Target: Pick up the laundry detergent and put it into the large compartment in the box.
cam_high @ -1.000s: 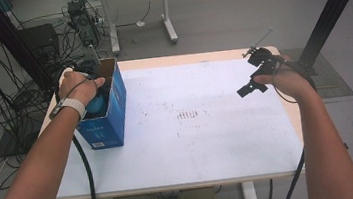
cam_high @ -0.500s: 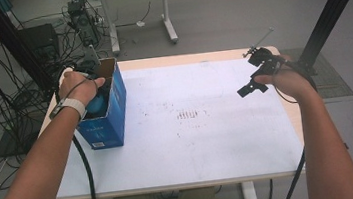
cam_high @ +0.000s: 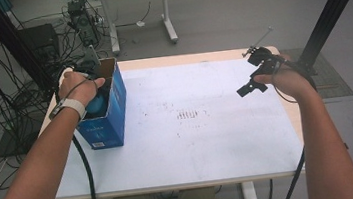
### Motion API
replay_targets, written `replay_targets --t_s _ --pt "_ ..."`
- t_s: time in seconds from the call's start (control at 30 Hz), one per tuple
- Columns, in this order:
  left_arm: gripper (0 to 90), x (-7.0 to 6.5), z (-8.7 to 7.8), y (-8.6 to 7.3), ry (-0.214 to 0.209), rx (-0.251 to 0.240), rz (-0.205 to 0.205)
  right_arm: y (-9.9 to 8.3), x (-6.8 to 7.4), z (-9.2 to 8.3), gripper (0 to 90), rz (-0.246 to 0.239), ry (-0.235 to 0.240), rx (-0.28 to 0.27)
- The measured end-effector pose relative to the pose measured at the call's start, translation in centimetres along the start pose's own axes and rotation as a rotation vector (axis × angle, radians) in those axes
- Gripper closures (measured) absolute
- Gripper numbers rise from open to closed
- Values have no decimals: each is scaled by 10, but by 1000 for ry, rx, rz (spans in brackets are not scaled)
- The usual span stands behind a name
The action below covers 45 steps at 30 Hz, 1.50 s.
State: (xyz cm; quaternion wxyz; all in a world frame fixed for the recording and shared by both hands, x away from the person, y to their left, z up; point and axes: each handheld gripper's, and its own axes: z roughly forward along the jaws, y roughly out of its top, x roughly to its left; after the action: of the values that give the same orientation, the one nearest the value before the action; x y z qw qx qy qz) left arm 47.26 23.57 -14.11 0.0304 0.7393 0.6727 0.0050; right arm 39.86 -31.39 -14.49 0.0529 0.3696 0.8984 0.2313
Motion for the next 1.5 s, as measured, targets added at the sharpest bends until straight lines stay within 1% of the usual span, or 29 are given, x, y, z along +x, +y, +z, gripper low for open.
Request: replay_targets --t_s 0.37,0.47,0.7,0.9,1.03,1.3,1.5 --pt "370 -1 0 0 4 -4 4 -2 -1 0 91 1 1 -3" --pt "368 -1 1 -1 5 -10 -2 -2 -1 1 91 3 1 0" --pt "337 0 1 -1 5 -8 -2 -3 -1 2 91 4 2 2" --pt "301 3 0 -3 1 -23 -7 -1 0 2 91 0 2 2" --pt "297 5 0 -4 -8 -25 -8 -1 0 1 91 0 0 2" --pt "289 5 -1 -4 -3 -26 2 0 1 1 91 3 1 6" --pt "287 6 -4 -5 -11 -28 8 0 2 1 91 2 4 4"
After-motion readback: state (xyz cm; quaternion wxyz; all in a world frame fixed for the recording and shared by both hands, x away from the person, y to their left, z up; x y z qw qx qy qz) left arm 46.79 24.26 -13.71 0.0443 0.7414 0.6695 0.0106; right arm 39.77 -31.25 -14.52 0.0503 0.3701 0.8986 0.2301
